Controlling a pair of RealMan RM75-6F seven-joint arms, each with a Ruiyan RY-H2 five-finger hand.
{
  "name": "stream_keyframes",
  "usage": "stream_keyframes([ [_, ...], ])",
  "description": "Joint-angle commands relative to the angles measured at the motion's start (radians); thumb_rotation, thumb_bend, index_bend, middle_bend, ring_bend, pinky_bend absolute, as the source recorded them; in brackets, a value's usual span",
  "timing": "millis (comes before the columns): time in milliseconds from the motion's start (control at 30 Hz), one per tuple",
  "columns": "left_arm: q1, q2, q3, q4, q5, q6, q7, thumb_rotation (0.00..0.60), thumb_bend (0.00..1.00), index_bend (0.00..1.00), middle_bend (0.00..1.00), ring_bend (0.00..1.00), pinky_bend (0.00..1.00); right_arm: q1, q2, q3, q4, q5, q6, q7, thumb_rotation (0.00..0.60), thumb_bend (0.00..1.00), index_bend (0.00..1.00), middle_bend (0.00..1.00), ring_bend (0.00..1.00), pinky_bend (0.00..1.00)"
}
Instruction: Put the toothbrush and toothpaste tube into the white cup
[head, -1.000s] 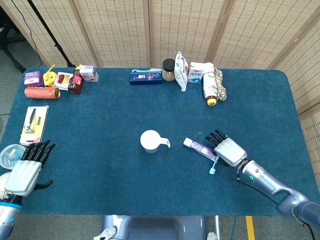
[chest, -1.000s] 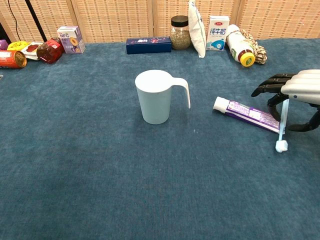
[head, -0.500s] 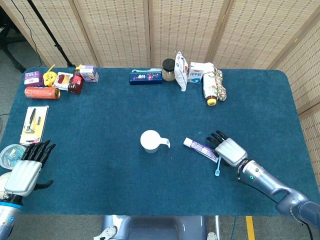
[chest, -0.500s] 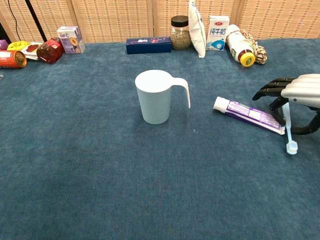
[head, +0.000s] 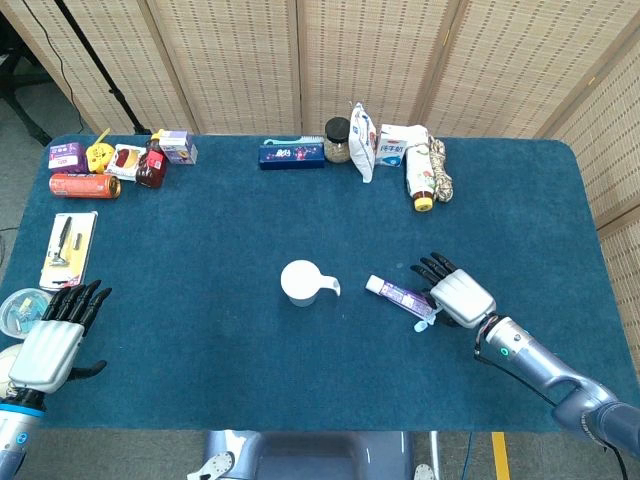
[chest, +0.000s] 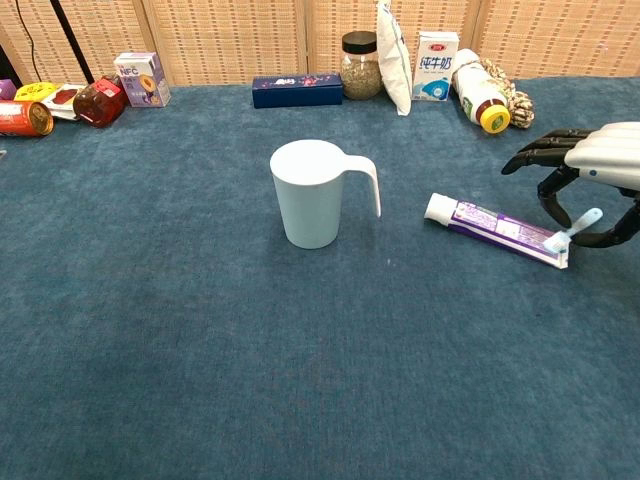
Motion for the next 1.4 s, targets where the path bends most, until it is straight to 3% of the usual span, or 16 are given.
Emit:
stream_keyframes([
  [33, 0.000, 0.002, 0.001, 0.001, 0.003, 0.001, -0.005, 0.600, 0.06, 0.00, 0.00, 0.00, 0.00, -0.003, 0.012, 0.008, -0.019, 0.006, 0.010, 0.002, 0.600, 0.35, 0.59, 0.15, 0.00, 0.00],
  [333, 0.002, 0.012, 0.002, 0.002, 0.011, 0.006, -0.028, 0.600, 0.06, 0.00, 0.00, 0.00, 0.00, 0.005, 0.077, 0.046, -0.123, 0.022, 0.044, 0.016, 0.600, 0.35, 0.59, 0.15, 0.00, 0.00],
  [967, 0.010, 0.040, 0.005, 0.011, 0.043, 0.030, -0.107, 0.600, 0.06, 0.00, 0.00, 0.00, 0.00, 0.082, 0.271, 0.214, -0.493, 0.144, -0.005, -0.068, 0.600, 0.35, 0.59, 0.15, 0.00, 0.00],
  [1133, 0.017, 0.030, 0.003, 0.036, 0.101, 0.081, -0.151, 0.600, 0.06, 0.00, 0.00, 0.00, 0.00, 0.134, 0.329, 0.300, -0.666, 0.252, -0.081, -0.077, 0.600, 0.36, 0.60, 0.15, 0.00, 0.00],
  [1400, 0.019, 0.040, 0.005, 0.051, 0.104, 0.082, -0.195, 0.600, 0.06, 0.00, 0.00, 0.00, 0.00, 0.175, 0.364, 0.348, -0.854, 0.389, -0.172, -0.156, 0.600, 0.36, 0.59, 0.15, 0.00, 0.00],
])
